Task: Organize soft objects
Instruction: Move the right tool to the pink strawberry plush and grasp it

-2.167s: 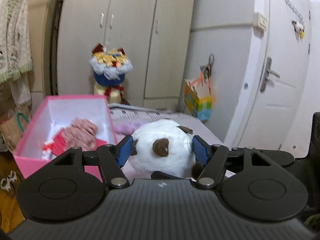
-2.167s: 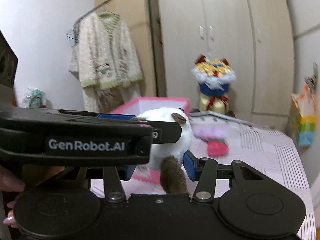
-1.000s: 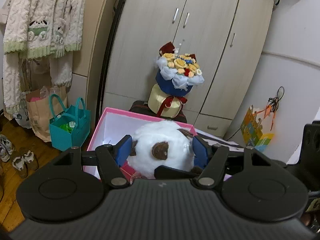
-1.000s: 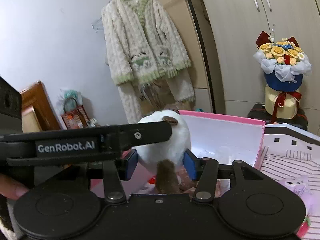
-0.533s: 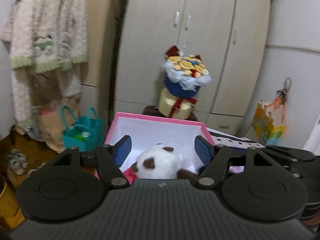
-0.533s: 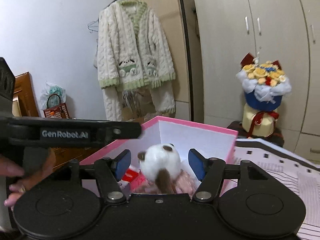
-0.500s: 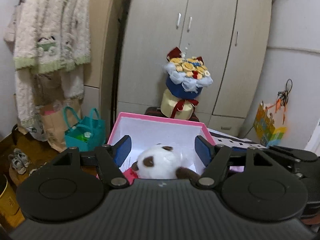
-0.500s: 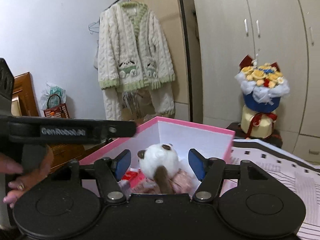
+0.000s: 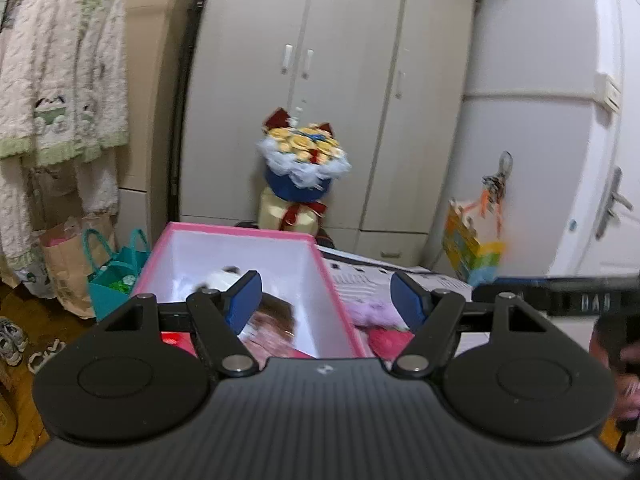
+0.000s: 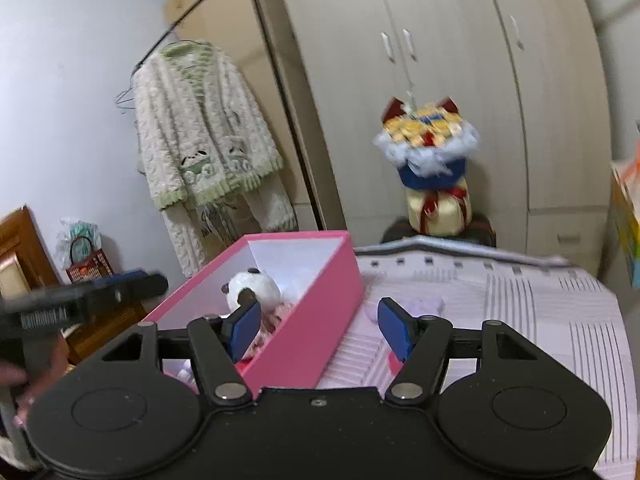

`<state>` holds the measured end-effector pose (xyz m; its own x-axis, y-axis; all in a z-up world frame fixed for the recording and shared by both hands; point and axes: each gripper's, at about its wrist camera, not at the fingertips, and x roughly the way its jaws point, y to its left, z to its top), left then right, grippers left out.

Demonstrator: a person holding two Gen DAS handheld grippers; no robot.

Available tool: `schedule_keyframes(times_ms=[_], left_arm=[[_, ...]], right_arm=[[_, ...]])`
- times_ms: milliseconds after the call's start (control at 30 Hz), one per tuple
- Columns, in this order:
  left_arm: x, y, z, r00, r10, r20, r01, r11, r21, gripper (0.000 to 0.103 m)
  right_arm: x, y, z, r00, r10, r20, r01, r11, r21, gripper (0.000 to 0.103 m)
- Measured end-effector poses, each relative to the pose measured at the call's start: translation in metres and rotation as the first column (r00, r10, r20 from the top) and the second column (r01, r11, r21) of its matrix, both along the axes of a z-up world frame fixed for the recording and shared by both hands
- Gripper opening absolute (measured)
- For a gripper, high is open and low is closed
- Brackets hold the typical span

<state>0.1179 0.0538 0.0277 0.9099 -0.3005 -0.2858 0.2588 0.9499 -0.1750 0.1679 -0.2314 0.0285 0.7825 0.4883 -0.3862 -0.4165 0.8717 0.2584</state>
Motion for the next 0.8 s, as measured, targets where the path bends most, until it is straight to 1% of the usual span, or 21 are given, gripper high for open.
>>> schedule_keyframes(times_ms=[133,267,400,533,600,700,800], left_arm=[[-0.004,-0.028,-0.005,0.995,-0.097,-0.008,0.097,0.995,0.028,0.071],[-0.003,-0.061,-0.013,0.986,-0.164,-0.021,0.165,0.985,0.049,0.071],[0.004,-0.094,-0.023,0.977,-0.210,-0.043,0.213,0.974,0.077,0.071],[0.013,-0.122,-0.037,0.977,-0.206,-0.062,0.212,0.971,0.115,0.071],[0.020,-0.132,-0.045,0.976,-0.205,-0.071,0.212,0.971,0.113,0.071],[0.028,-0.143,-0.054,0.979,-0.195,-0.052,0.199,0.975,0.103,0.071],[0.039,-0.155,-0.064,0.986,-0.159,-0.046,0.163,0.979,0.120,0.071]], right_arm=[[-0.005,-0.014,-0.003,1.000,-0.007,-0.028,0.006,0.999,-0.032,0.070],[-0.006,-0.024,-0.008,0.999,0.000,-0.043,-0.002,0.999,-0.044,0.070],[-0.002,-0.036,-0.011,0.999,-0.005,-0.044,0.003,0.999,-0.045,0.070],[0.004,-0.048,-0.016,0.999,0.005,-0.043,-0.007,0.999,-0.039,0.070],[0.009,-0.053,-0.019,0.999,0.012,-0.047,-0.014,0.999,-0.039,0.070],[0.018,-0.059,-0.024,0.998,0.021,-0.059,-0.024,0.999,-0.036,0.070],[0.030,-0.065,-0.030,0.997,0.031,-0.075,-0.033,0.999,-0.030,0.070]])
